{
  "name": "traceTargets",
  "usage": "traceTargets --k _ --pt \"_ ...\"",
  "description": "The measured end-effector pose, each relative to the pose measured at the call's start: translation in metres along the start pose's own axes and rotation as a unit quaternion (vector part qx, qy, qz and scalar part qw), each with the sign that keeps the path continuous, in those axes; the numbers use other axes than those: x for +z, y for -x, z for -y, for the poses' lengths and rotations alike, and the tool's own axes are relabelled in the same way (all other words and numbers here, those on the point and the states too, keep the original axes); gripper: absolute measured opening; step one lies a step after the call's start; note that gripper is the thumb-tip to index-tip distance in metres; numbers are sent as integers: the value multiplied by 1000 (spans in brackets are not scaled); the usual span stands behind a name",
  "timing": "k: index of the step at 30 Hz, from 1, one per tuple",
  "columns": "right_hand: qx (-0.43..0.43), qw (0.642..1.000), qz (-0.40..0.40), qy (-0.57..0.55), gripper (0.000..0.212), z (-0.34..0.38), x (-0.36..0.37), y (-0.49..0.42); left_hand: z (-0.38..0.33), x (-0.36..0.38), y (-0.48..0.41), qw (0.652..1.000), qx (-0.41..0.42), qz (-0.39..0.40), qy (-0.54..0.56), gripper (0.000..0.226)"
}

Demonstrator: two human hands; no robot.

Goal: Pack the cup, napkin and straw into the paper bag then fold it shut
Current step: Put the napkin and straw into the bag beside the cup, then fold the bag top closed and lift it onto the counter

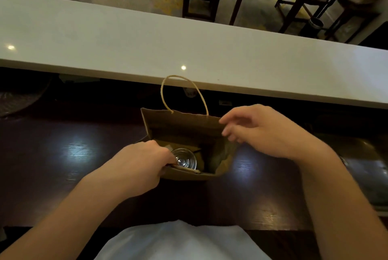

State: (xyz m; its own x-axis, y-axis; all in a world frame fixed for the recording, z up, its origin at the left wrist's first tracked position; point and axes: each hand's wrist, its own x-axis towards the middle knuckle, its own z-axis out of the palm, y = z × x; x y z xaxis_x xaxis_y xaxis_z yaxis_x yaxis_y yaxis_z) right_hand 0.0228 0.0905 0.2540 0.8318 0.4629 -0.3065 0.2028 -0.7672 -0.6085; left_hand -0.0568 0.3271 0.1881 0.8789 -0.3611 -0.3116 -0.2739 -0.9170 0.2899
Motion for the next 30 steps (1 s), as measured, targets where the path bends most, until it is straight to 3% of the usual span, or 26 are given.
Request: traceTargets --k 2,5,9,13,17,22,26,30 --pt "20 996 -54 -68 20 -17 6 16 3 0 -2 1000 12 -23 12 28" --pt "55 993 -83 -63 25 -41 26 29 6 -4 -2 995 48 -78 35 24" --pt "66 975 -152 -150 35 -53 43 44 18 -7 9 971 85 -216 53 29" --pt "72 950 -214 -217 48 -54 59 50 31 9 21 946 28 -314 83 69" --pt "90 947 -155 -266 68 -59 78 44 38 33 18 907 -37 -355 225 102" --pt "136 922 -82 -352 76 -83 112 26 51 69 5 838 -125 -292 444 98" --pt "194 911 -35 -364 60 -100 142 6 73 104 -13 841 -135 -154 500 91" --pt "232 901 -9 -367 44 -105 172 -10 80 129 -31 828 -140 -103 533 90"
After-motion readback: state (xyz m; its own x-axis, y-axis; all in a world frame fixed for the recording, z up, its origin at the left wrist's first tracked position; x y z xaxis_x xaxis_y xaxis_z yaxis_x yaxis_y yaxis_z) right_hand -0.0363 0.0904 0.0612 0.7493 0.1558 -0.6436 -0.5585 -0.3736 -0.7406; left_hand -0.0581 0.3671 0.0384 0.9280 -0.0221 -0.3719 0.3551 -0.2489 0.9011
